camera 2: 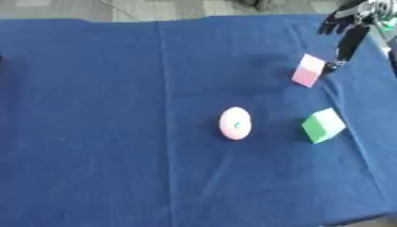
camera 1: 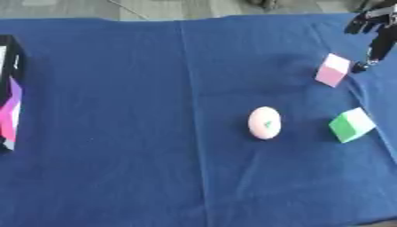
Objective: Pick up the objects with one hand, pass them to the other hand, and then place them into the box on the other side of the table.
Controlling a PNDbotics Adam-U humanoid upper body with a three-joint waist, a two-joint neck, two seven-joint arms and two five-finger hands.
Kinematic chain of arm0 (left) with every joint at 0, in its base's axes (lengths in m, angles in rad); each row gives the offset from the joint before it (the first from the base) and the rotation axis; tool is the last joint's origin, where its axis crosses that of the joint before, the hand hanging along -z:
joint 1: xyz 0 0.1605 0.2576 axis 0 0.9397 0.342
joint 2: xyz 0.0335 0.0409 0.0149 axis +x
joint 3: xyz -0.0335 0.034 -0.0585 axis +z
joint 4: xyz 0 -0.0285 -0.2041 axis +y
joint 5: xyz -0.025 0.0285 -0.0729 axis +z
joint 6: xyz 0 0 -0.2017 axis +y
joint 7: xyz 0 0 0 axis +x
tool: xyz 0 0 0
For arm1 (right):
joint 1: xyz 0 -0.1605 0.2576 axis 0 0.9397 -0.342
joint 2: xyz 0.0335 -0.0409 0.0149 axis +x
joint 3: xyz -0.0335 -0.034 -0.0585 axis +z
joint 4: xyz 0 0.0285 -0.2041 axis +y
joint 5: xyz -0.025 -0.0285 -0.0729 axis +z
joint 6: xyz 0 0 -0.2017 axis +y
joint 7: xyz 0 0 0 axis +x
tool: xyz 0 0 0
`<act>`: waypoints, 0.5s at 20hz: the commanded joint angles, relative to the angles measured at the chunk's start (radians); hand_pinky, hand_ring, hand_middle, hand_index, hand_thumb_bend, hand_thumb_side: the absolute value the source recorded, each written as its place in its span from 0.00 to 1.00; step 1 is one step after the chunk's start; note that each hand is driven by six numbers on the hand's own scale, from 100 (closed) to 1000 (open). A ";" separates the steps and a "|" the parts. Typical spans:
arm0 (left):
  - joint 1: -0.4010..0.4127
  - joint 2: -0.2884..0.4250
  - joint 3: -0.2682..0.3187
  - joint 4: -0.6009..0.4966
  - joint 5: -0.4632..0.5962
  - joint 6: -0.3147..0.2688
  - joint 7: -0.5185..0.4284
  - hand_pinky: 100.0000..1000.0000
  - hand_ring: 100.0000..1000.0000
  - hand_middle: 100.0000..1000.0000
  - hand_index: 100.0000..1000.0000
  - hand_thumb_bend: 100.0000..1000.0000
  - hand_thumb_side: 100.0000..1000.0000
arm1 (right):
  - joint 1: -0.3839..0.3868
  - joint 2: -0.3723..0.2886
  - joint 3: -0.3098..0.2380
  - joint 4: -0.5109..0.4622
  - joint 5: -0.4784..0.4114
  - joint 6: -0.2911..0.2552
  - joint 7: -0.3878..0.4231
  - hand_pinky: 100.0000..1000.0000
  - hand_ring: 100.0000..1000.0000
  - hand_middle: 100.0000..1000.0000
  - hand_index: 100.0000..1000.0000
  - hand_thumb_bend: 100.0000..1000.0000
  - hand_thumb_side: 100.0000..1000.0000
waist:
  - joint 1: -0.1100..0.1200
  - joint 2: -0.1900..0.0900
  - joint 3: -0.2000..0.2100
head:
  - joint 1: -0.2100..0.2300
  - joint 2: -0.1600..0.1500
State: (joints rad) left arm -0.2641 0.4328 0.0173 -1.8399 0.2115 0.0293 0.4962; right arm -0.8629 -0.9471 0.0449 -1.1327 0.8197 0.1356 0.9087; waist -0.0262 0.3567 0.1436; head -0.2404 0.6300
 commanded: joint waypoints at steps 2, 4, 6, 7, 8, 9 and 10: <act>-0.008 0.027 0.006 -0.019 0.004 -0.001 0.003 0.68 0.81 0.73 0.86 0.10 0.91 | -0.020 -0.017 -0.012 0.016 0.023 0.019 -0.002 0.93 0.95 0.89 0.92 0.50 0.03 | 0.002 -0.017 0.002 | -0.004 -0.015; -0.008 0.025 0.006 -0.020 0.005 -0.001 0.003 0.68 0.81 0.73 0.86 0.10 0.91 | -0.021 -0.012 -0.014 0.023 0.036 0.026 -0.002 0.92 0.94 0.89 0.92 0.50 0.05 | 0.002 -0.016 0.003 | -0.005 -0.017; -0.008 0.024 0.005 -0.019 0.006 0.000 0.002 0.68 0.81 0.73 0.86 0.10 0.91 | -0.022 -0.006 -0.019 0.031 0.043 0.035 -0.002 0.92 0.93 0.88 0.92 0.50 0.07 | 0.003 -0.015 0.005 | -0.007 -0.017; -0.008 0.024 0.004 -0.019 0.006 0.000 0.002 0.68 0.81 0.73 0.86 0.10 0.91 | -0.022 -0.004 -0.021 0.035 0.045 0.040 -0.002 0.92 0.93 0.88 0.92 0.48 0.07 | 0.003 -0.014 0.006 | -0.008 -0.017; -0.008 0.024 0.004 -0.019 0.006 0.001 0.001 0.68 0.81 0.73 0.86 0.10 0.91 | -0.023 -0.003 -0.023 0.038 0.047 0.044 -0.003 0.91 0.93 0.87 0.92 0.50 0.08 | 0.003 -0.013 0.007 | -0.008 -0.018; -0.008 0.023 0.003 -0.019 0.007 0.002 0.001 0.68 0.81 0.73 0.86 0.10 0.91 | -0.023 0.000 -0.026 0.042 0.049 0.049 -0.005 0.91 0.93 0.87 0.92 0.49 0.08 | 0.003 -0.012 0.008 | -0.008 -0.019; -0.008 0.023 0.003 -0.019 0.007 0.002 0.001 0.68 0.81 0.73 0.86 0.10 0.91 | -0.023 0.001 -0.027 0.046 0.050 0.053 -0.008 0.91 0.93 0.87 0.92 0.50 0.09 | 0.004 -0.011 0.009 | -0.009 -0.019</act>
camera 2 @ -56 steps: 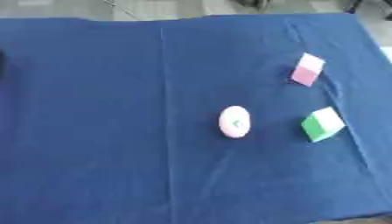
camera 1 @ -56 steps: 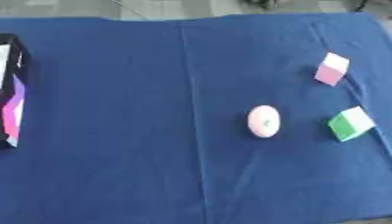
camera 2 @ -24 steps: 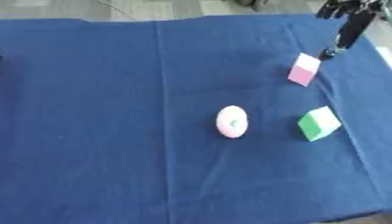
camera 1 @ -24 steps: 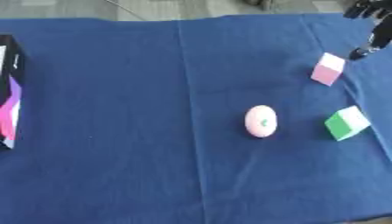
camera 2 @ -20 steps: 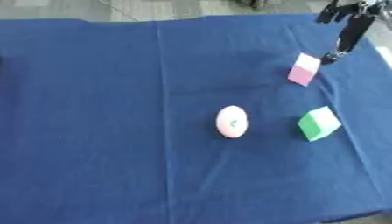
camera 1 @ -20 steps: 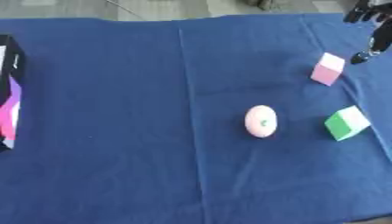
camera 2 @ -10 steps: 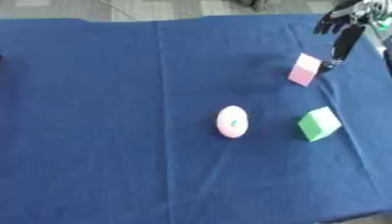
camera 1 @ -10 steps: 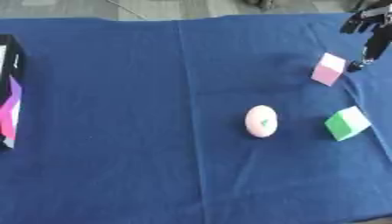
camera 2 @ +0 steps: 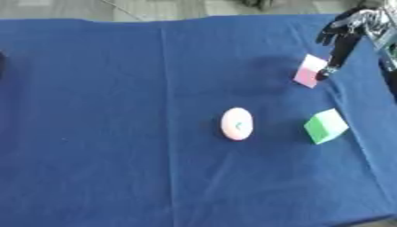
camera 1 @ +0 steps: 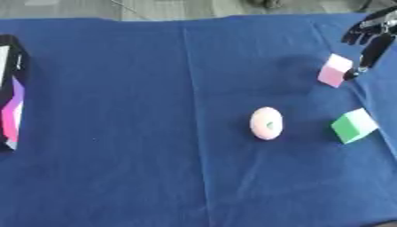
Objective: Pick up the objects with one hand, pass them to the other hand, and then place them into the box on the other side of the table.
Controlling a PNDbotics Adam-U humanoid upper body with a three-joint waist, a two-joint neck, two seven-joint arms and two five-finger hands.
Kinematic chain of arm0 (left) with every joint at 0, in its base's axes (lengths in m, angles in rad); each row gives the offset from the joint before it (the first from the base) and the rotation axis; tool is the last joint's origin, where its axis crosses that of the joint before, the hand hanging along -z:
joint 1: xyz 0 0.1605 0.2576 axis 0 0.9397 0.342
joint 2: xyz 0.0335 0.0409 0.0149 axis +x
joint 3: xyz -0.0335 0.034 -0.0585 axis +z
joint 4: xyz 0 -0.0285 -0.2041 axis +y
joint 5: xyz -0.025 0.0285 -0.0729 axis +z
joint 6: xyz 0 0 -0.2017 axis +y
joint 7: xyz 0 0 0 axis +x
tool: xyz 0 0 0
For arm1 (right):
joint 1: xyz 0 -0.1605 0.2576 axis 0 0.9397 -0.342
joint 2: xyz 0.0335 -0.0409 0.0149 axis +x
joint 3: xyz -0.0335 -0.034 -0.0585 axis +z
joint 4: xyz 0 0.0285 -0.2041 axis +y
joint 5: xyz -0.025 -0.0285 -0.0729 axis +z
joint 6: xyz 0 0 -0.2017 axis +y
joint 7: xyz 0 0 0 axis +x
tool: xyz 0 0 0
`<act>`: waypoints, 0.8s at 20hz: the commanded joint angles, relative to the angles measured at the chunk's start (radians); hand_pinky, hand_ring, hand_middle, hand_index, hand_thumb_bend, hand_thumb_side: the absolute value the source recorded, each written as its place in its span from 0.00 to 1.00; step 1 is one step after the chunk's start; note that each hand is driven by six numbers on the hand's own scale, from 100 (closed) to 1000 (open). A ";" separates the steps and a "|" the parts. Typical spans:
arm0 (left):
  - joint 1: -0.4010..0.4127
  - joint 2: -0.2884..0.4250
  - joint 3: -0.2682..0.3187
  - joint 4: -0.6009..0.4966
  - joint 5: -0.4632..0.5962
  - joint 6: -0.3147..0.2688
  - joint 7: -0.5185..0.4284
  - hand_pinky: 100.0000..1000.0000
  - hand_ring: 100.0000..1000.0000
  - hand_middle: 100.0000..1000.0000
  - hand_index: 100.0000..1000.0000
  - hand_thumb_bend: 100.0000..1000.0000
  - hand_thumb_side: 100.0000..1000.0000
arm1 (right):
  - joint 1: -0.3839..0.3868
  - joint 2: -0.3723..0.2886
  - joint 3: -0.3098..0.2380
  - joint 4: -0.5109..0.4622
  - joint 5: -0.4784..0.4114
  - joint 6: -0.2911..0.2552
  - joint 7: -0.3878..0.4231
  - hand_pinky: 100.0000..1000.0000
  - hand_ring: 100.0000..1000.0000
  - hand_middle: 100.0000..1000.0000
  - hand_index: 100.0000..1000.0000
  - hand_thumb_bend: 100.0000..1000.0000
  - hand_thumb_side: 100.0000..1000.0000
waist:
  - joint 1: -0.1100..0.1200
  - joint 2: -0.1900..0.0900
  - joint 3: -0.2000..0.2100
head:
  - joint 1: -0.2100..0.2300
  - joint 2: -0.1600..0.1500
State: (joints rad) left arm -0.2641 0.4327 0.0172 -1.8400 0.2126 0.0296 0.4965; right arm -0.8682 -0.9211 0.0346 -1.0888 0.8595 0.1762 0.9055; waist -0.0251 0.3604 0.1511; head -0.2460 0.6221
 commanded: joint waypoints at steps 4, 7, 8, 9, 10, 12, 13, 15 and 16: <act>-0.010 0.023 0.002 -0.020 0.007 0.003 0.000 0.68 0.81 0.73 0.86 0.10 0.91 | -0.018 -0.020 -0.020 0.012 0.013 0.023 -0.024 0.91 0.92 0.87 0.92 0.50 0.10 | 0.003 -0.011 0.004 | -0.005 -0.012; -0.012 0.022 0.000 -0.021 0.008 0.003 -0.001 0.68 0.81 0.73 0.86 0.10 0.91 | -0.017 -0.019 -0.018 0.017 0.025 0.033 -0.044 0.91 0.92 0.86 0.91 0.48 0.10 | 0.004 -0.007 0.005 | -0.007 -0.016; -0.012 0.022 0.000 -0.021 0.008 0.004 -0.002 0.68 0.81 0.73 0.86 0.10 0.91 | -0.016 -0.018 -0.018 0.019 0.034 0.037 -0.052 0.90 0.92 0.86 0.91 0.48 0.10 | 0.005 -0.005 0.006 | -0.008 -0.017; -0.012 0.022 0.000 -0.021 0.008 0.004 -0.002 0.68 0.81 0.73 0.86 0.10 0.92 | -0.016 -0.016 -0.018 0.022 0.039 0.041 -0.058 0.90 0.92 0.86 0.91 0.48 0.10 | 0.006 -0.004 0.007 | -0.009 -0.018; -0.013 0.022 0.000 -0.021 0.008 0.005 -0.002 0.68 0.81 0.73 0.86 0.10 0.92 | -0.016 -0.015 -0.019 0.025 0.043 0.044 -0.063 0.90 0.92 0.86 0.91 0.48 0.11 | 0.006 -0.002 0.007 | -0.010 -0.019; -0.014 0.022 -0.001 -0.023 0.009 0.005 -0.003 0.68 0.81 0.73 0.86 0.10 0.92 | -0.016 -0.013 -0.021 0.031 0.052 0.053 -0.078 0.90 0.92 0.86 0.91 0.47 0.11 | 0.008 0.001 0.009 | -0.010 -0.022; -0.015 0.022 -0.001 -0.023 0.009 0.006 -0.003 0.68 0.81 0.73 0.86 0.10 0.92 | -0.016 -0.012 -0.023 0.035 0.056 0.059 -0.087 0.90 0.92 0.86 0.91 0.47 0.11 | 0.008 0.003 0.010 | -0.011 -0.023; -0.017 0.022 -0.001 -0.024 0.009 0.007 -0.003 0.68 0.81 0.73 0.86 0.10 0.92 | -0.018 -0.008 -0.026 0.044 0.058 0.069 -0.103 0.90 0.92 0.86 0.91 0.46 0.11 | 0.009 0.006 0.011 | -0.014 -0.026; -0.018 0.022 -0.001 -0.025 0.009 0.007 -0.004 0.68 0.81 0.73 0.86 0.10 0.92 | -0.018 -0.006 -0.026 0.048 0.058 0.072 -0.108 0.90 0.92 0.86 0.90 0.46 0.11 | 0.009 0.008 0.012 | -0.014 -0.028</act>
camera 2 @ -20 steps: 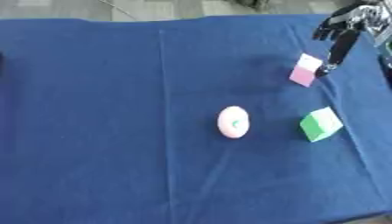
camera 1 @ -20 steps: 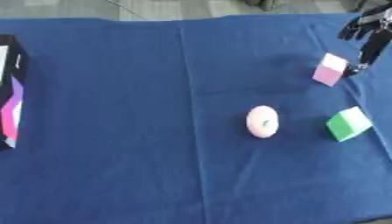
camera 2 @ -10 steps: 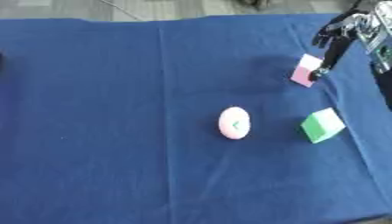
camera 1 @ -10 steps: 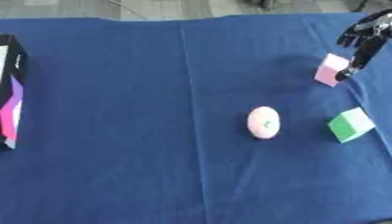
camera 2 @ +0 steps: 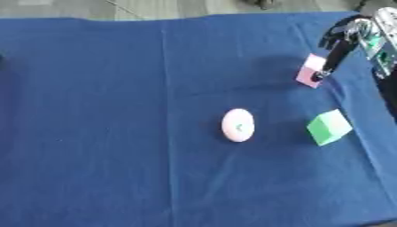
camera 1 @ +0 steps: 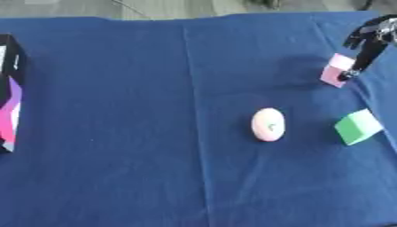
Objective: Pick up the objects with one hand, pass them to the other hand, and then place them into the box on the other side of the table.
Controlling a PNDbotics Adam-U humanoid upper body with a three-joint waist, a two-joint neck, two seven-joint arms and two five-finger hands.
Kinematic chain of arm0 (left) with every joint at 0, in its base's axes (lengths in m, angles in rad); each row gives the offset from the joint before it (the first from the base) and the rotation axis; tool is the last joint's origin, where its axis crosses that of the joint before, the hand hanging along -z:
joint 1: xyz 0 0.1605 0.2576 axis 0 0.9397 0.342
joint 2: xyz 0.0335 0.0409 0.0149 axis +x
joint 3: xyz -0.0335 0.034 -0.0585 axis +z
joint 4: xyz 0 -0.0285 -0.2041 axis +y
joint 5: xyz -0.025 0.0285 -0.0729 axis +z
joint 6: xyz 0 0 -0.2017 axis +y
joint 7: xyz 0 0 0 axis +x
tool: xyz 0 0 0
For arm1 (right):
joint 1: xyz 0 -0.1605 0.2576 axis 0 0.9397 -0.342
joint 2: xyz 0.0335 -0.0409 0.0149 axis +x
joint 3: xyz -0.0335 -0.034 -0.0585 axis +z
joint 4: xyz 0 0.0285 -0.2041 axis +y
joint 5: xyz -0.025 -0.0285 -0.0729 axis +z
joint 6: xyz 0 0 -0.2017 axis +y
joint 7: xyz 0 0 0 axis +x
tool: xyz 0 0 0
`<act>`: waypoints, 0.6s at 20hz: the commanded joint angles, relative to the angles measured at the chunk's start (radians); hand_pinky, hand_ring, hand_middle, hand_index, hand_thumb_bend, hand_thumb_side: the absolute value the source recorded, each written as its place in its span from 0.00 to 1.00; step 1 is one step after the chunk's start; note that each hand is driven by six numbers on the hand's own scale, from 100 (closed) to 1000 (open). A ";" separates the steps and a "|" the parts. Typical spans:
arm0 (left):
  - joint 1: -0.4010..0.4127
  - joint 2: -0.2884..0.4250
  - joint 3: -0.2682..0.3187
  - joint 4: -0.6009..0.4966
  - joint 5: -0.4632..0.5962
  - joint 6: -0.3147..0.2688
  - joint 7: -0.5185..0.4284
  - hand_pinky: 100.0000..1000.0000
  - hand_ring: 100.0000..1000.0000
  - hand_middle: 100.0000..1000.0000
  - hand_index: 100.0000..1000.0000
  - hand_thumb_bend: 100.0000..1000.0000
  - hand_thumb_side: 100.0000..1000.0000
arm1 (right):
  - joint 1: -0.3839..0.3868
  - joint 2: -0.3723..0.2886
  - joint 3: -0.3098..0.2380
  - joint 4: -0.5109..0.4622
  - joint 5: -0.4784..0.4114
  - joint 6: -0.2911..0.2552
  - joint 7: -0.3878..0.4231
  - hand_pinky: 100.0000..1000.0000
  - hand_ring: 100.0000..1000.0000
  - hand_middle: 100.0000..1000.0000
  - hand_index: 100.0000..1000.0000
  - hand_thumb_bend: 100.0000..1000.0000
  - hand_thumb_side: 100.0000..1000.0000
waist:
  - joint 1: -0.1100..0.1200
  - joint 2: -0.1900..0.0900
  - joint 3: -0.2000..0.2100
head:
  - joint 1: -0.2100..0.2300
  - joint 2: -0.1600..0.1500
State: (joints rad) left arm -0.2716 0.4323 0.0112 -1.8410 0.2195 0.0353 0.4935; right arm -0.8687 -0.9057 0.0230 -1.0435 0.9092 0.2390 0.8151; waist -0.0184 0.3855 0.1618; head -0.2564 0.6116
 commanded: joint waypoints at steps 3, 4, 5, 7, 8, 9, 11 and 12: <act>-0.012 0.021 0.004 -0.024 0.003 0.003 -0.002 0.68 0.81 0.73 0.86 0.10 0.92 | -0.016 -0.022 -0.014 0.011 0.012 0.014 -0.027 0.90 0.92 0.86 0.90 0.45 0.11 | 0.003 -0.013 0.003 | -0.003 -0.020; -0.011 0.022 0.004 -0.024 0.003 0.003 -0.001 0.68 0.81 0.73 0.86 0.10 0.92 | -0.015 -0.022 -0.015 0.014 0.012 0.016 -0.029 0.90 0.92 0.86 0.90 0.45 0.11 | 0.002 -0.012 0.003 | -0.004 -0.021; -0.011 0.022 0.004 -0.024 0.004 0.003 -0.001 0.68 0.81 0.73 0.86 0.10 0.92 | -0.014 -0.021 -0.017 0.016 0.011 0.018 -0.031 0.90 0.92 0.86 0.90 0.45 0.10 | 0.002 -0.010 0.003 | -0.005 -0.022; -0.013 0.022 0.003 -0.025 0.004 0.004 -0.002 0.68 0.81 0.73 0.86 0.10 0.92 | -0.012 -0.020 -0.019 0.021 0.008 0.023 -0.034 0.90 0.92 0.86 0.90 0.44 0.10 | 0.001 -0.007 0.005 | -0.007 -0.025; -0.015 0.022 0.003 -0.026 0.004 0.003 -0.002 0.68 0.81 0.73 0.86 0.10 0.92 | -0.010 -0.020 -0.019 0.025 0.008 0.026 -0.036 0.90 0.92 0.86 0.90 0.44 0.10 | 0.000 -0.006 0.006 | -0.007 -0.026; -0.016 0.022 0.002 -0.026 0.004 0.003 -0.002 0.68 0.81 0.73 0.86 0.10 0.92 | -0.008 -0.020 -0.019 0.027 0.009 0.027 -0.037 0.90 0.92 0.86 0.90 0.44 0.10 | 0.000 -0.004 0.007 | -0.008 -0.028; -0.016 0.023 0.003 -0.027 0.004 0.004 -0.002 0.68 0.81 0.73 0.86 0.10 0.92 | -0.005 -0.018 -0.020 0.032 0.010 0.031 -0.039 0.90 0.92 0.86 0.90 0.43 0.09 | 0.000 -0.001 0.008 | -0.010 -0.030; -0.017 0.023 0.003 -0.027 0.004 0.004 -0.002 0.68 0.81 0.73 0.86 0.10 0.92 | -0.003 -0.017 -0.020 0.036 0.013 0.034 -0.040 0.90 0.92 0.85 0.90 0.42 0.09 | 0.001 0.000 0.010 | -0.011 -0.031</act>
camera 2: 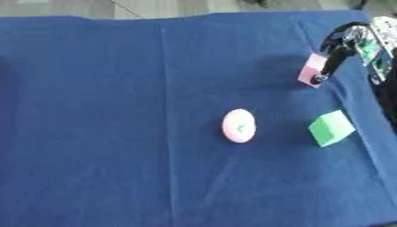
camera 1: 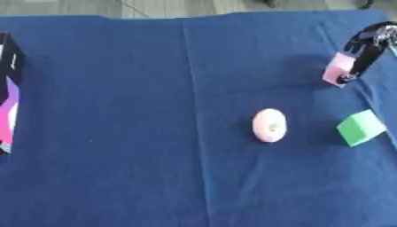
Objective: Pick up the objects with one hand, pass them to the other hand, and then place them into the box on the other side of the table.
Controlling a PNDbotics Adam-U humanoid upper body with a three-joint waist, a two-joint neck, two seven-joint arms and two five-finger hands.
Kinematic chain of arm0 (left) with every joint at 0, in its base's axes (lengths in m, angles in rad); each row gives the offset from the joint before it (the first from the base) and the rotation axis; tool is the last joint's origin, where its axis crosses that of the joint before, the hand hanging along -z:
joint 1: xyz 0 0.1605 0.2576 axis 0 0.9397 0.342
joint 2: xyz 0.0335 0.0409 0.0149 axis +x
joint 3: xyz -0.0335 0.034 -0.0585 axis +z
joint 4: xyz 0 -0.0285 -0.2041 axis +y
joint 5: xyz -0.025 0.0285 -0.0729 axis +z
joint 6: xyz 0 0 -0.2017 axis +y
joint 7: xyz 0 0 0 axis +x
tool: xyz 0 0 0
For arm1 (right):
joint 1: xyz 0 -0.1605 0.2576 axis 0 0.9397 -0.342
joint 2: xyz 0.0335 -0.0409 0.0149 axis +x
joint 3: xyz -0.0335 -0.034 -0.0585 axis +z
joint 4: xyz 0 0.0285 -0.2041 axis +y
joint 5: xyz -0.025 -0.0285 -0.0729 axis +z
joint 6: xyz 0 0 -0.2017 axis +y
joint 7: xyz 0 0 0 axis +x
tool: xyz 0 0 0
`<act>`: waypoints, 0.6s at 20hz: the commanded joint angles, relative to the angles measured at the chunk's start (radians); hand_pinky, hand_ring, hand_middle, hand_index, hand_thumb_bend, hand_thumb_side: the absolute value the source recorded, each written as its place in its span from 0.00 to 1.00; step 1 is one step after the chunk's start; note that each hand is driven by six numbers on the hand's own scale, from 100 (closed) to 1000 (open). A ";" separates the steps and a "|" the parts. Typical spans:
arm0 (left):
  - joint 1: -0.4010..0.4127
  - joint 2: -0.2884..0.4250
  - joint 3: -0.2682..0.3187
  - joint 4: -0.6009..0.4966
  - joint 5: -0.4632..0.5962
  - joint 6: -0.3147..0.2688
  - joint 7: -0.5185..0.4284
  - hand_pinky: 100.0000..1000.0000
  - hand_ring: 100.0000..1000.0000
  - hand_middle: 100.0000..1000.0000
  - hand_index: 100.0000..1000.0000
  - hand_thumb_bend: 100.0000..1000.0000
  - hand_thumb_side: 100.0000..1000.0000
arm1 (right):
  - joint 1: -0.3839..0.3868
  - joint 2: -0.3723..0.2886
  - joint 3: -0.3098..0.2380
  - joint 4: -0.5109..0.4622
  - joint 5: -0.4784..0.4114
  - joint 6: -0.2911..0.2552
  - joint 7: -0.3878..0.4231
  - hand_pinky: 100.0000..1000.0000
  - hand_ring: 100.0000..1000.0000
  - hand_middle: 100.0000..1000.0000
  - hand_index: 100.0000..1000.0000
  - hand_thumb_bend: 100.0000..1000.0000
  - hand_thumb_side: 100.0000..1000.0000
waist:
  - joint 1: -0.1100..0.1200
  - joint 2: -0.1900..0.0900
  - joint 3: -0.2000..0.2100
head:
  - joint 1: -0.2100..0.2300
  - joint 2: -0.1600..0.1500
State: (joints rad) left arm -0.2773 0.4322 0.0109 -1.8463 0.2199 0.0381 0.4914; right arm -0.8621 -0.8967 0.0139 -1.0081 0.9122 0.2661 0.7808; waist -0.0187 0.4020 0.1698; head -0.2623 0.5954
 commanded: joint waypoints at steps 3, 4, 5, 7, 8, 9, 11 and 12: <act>-0.012 0.024 0.003 -0.023 0.004 0.003 0.000 0.68 0.81 0.73 0.86 0.10 0.92 | -0.011 -0.022 -0.012 0.009 0.016 0.016 -0.010 0.89 0.92 0.85 0.90 0.41 0.08 | 0.002 -0.014 0.003 | -0.006 -0.018; -0.012 0.024 0.004 -0.024 0.004 0.003 0.000 0.68 0.81 0.73 0.86 0.10 0.92 | -0.011 -0.020 -0.012 0.010 0.015 0.017 -0.012 0.89 0.92 0.85 0.90 0.40 0.07 | 0.002 -0.013 0.003 | -0.007 -0.018; -0.012 0.024 0.003 -0.024 0.004 0.003 0.000 0.68 0.81 0.73 0.86 0.10 0.92 | -0.011 -0.020 -0.012 0.010 0.013 0.018 -0.013 0.89 0.92 0.84 0.89 0.40 0.07 | 0.002 -0.013 0.003 | -0.008 -0.019; -0.012 0.024 0.003 -0.024 0.005 0.004 -0.001 0.68 0.81 0.73 0.86 0.10 0.92 | -0.012 -0.019 -0.011 0.010 0.011 0.020 -0.014 0.89 0.90 0.80 0.87 0.38 0.03 | 0.002 -0.013 0.002 | -0.008 -0.017; -0.011 0.024 0.002 -0.024 0.005 0.004 -0.001 0.68 0.81 0.73 0.86 0.10 0.92 | -0.012 -0.018 -0.010 0.009 0.008 0.021 -0.014 0.89 0.90 0.79 0.85 0.38 0.01 | 0.002 -0.013 0.001 | -0.008 -0.016; -0.011 0.024 0.002 -0.024 0.005 0.004 -0.002 0.68 0.81 0.73 0.86 0.10 0.92 | -0.013 -0.018 -0.010 0.008 0.004 0.021 -0.014 0.88 0.88 0.74 0.81 0.35 0.00 | 0.002 -0.013 0.000 | -0.007 -0.016; -0.010 0.024 0.002 -0.023 0.005 0.004 -0.002 0.68 0.81 0.72 0.86 0.10 0.92 | -0.013 -0.018 -0.010 0.005 -0.001 0.025 -0.018 0.86 0.85 0.69 0.77 0.29 0.00 | 0.001 -0.015 -0.001 | -0.007 -0.014; -0.010 0.024 0.002 -0.023 0.005 0.004 -0.002 0.68 0.81 0.72 0.86 0.10 0.92 | -0.013 -0.018 -0.009 0.003 -0.003 0.026 -0.021 0.85 0.82 0.62 0.73 0.22 0.00 | 0.001 -0.015 -0.001 | -0.008 -0.014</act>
State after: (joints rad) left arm -0.2797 0.4322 0.0108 -1.8473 0.2211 0.0406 0.4894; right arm -0.8620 -0.8840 0.0135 -0.9929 0.9154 0.2880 0.7641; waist -0.0181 0.4059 0.1699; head -0.2667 0.5897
